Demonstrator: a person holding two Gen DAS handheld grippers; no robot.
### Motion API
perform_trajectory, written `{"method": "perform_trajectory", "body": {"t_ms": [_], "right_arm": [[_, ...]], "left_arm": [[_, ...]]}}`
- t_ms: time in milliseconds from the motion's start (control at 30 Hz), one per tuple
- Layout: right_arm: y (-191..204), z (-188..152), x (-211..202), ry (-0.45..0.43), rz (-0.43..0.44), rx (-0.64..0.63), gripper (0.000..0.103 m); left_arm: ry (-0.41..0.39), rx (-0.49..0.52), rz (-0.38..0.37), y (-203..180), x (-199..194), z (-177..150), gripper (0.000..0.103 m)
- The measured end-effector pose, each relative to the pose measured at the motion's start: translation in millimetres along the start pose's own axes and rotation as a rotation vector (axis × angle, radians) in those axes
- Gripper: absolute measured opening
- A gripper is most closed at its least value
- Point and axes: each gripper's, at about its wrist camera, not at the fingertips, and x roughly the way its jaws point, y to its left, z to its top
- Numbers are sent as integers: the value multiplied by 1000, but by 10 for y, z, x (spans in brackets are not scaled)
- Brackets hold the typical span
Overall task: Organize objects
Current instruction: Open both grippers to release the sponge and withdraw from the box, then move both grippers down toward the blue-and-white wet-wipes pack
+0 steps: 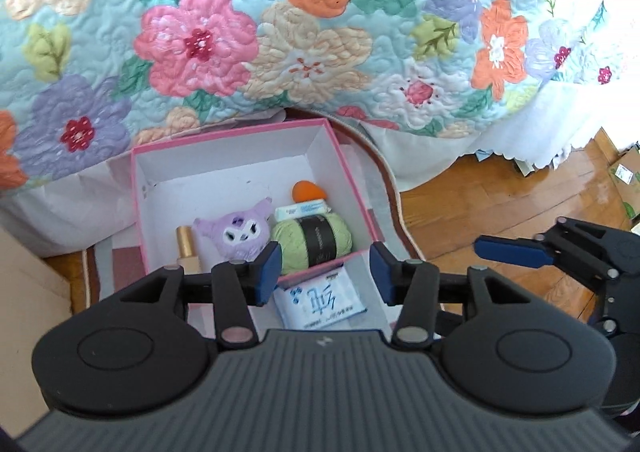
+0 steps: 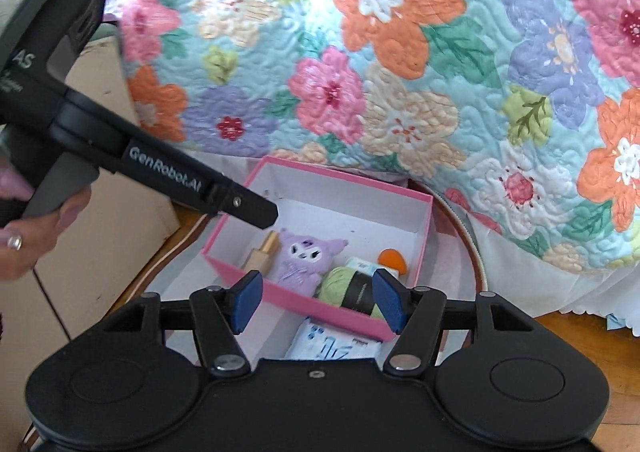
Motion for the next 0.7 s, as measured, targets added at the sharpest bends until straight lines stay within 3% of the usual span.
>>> {"method": "perform_trajectory", "body": {"t_ms": [333,700], "right_arm": [[188,-496,-222,-10,77,-3,75],[34,-1072,315,2,76,78,82]], "left_arm": [[14,-26,11,78,-123,-603,54],[78,-88,3,344,549,-1047,57]]}}
